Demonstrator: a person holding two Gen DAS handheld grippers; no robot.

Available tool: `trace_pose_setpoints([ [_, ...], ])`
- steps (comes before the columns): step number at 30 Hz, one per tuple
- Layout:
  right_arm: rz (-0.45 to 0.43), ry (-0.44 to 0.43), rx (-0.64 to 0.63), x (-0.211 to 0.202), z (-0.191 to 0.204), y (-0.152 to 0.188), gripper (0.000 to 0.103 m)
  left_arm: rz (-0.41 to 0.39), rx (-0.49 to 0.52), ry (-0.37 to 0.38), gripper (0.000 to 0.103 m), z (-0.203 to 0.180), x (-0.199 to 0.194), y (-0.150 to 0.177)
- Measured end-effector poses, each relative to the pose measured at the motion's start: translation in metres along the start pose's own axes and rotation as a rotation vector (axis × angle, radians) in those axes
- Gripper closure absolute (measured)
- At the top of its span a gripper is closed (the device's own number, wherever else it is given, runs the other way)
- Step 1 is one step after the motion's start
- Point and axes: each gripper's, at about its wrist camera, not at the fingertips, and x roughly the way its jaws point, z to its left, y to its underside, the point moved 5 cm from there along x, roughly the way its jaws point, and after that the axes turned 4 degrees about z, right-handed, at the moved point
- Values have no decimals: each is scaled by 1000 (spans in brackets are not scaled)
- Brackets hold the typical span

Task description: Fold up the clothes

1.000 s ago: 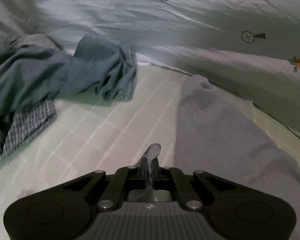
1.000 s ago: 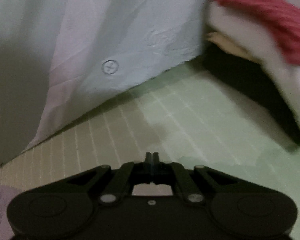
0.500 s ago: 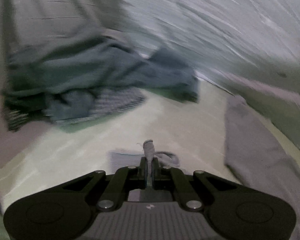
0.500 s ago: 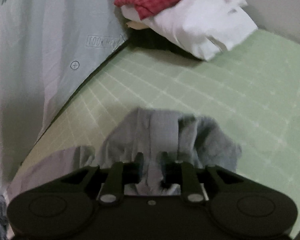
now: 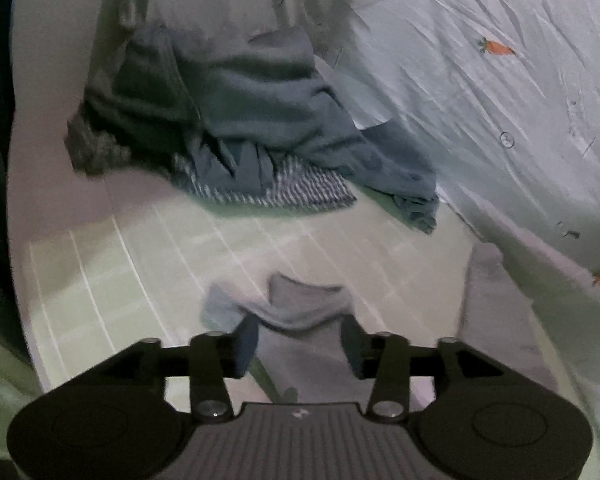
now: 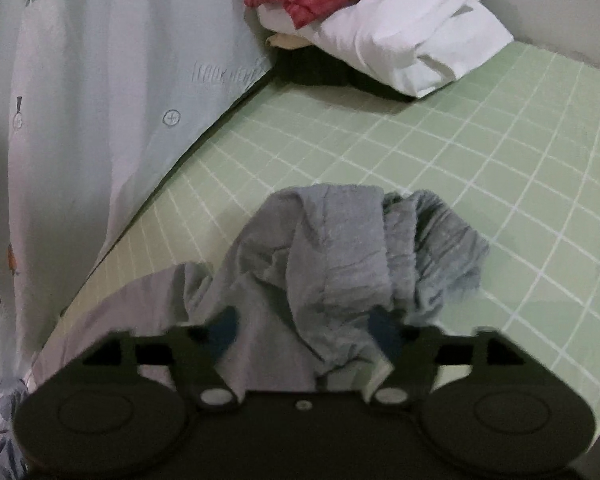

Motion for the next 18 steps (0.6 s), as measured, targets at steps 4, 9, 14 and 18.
trace_pose_setpoints([
  [4,28,8,7,5,0,6,4,91,-30,10,52,-2,21,19],
  [9,68,-3,85,14,-9,12,2,148,-99,1,53,-1,44,32],
  [14,108,-10,210,21,-27,14,18,152,-136,-47,57,-1,59,31],
  [18,101,-9,273,19,-38,13,48,139,-102,-60,73,-9,63,27],
])
